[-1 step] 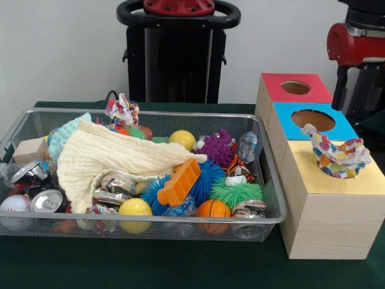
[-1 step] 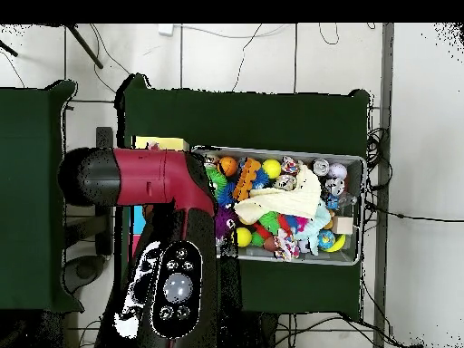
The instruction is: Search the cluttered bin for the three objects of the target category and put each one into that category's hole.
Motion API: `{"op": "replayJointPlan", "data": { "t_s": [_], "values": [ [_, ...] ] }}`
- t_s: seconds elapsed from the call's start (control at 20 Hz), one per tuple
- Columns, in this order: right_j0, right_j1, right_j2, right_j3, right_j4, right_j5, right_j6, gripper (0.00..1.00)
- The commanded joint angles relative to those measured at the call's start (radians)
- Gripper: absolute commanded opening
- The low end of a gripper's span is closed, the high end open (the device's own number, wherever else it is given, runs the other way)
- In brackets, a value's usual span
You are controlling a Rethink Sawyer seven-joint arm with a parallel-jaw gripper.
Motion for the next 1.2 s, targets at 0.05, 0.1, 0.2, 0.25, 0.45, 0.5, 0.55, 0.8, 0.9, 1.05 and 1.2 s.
{"op": "replayJointPlan", "data": {
  "t_s": [0.05,0.1,0.2,0.25,0.45,0.5,0.55,0.8,0.9,1.05,1.2],
  "values": [
    [-0.015,0.033,0.029,0.095,0.029,0.037,0.245,1.0],
    [-0.013,0.036,0.027,0.094,0.029,0.03,0.249,1.0],
    [-0.01,0.04,0.023,0.09,0.029,0.028,0.25,1.0],
    [-0.009,0.041,0.021,0.091,0.027,0.025,0.251,1.0],
    [-0.006,0.039,0.02,0.097,0.029,0.02,0.256,1.0],
    [-0.006,0.039,0.02,0.097,0.03,0.022,0.256,1.0],
    [-0.007,0.039,0.021,0.097,0.032,0.024,0.256,1.0],
    [-0.01,0.043,0.023,0.091,0.036,0.028,0.257,0.0],
    [-0.008,0.041,0.022,0.094,0.036,0.024,0.258,0.0],
    [-0.002,0.046,0.013,0.085,0.031,0.036,0.266,0.0],
    [-0.001,0.057,0.007,0.081,0.026,0.039,0.268,0.0]
  ]
}}
